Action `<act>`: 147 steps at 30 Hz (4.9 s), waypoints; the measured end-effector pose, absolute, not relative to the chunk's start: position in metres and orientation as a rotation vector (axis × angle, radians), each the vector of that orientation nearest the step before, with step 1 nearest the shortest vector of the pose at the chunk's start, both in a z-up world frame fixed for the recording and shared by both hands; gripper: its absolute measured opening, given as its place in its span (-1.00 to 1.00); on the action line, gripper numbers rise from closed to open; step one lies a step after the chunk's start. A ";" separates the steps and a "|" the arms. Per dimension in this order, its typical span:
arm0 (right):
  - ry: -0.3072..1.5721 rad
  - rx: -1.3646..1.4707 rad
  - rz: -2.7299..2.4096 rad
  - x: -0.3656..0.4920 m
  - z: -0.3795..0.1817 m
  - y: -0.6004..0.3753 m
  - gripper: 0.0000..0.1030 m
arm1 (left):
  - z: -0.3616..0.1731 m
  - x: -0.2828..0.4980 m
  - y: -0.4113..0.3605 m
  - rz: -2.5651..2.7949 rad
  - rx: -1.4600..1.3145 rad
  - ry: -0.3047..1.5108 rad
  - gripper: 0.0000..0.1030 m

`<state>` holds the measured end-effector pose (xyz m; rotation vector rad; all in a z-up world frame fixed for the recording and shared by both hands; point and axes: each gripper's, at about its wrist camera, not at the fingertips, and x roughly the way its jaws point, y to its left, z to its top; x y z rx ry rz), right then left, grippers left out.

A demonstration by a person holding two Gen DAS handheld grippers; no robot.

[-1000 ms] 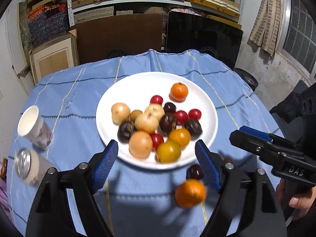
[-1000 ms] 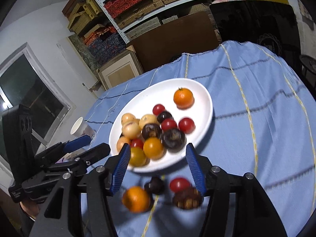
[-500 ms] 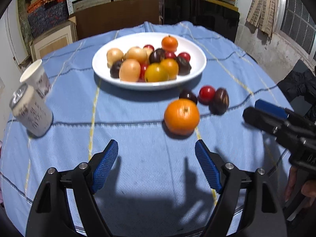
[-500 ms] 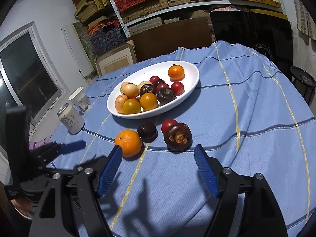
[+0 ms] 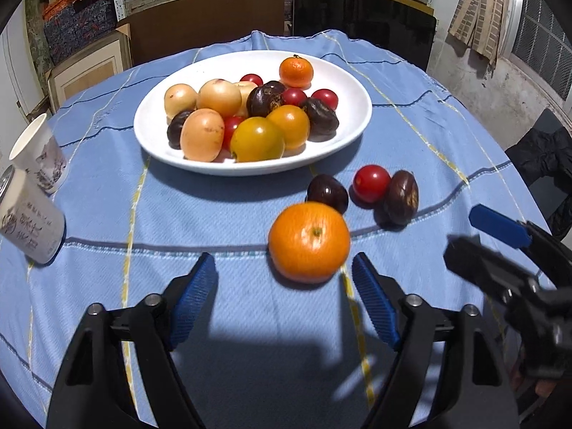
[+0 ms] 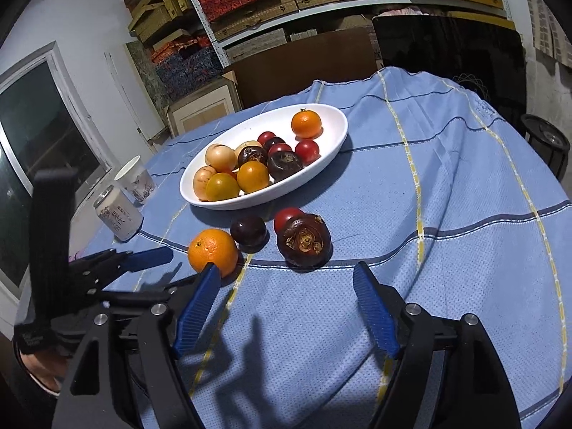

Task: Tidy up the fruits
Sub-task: 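Withdraw both open grippers from the plate toward the remaining fruits, then grasp the mandarin with the left gripper while the right grasps a dark fruit, then carry the mandarin in the left gripper while the right carries the dark fruit onto the plate, then withdraw both open grippers from the plate toward the last fruits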

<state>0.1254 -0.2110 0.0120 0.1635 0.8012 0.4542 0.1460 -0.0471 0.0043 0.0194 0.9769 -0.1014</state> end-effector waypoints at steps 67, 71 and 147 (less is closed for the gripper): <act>0.798 0.012 0.538 0.106 0.056 -0.191 -0.23 | 0.068 0.091 0.003 -0.164 -0.025 0.870 -0.11; 0.778 0.013 0.538 0.124 0.073 -0.189 -0.23 | 0.093 0.107 0.004 -0.172 -0.003 0.820 -0.11; 0.847 -0.055 0.407 0.145 0.009 -0.181 0.43 | 0.016 0.084 -0.011 0.017 0.067 0.888 0.58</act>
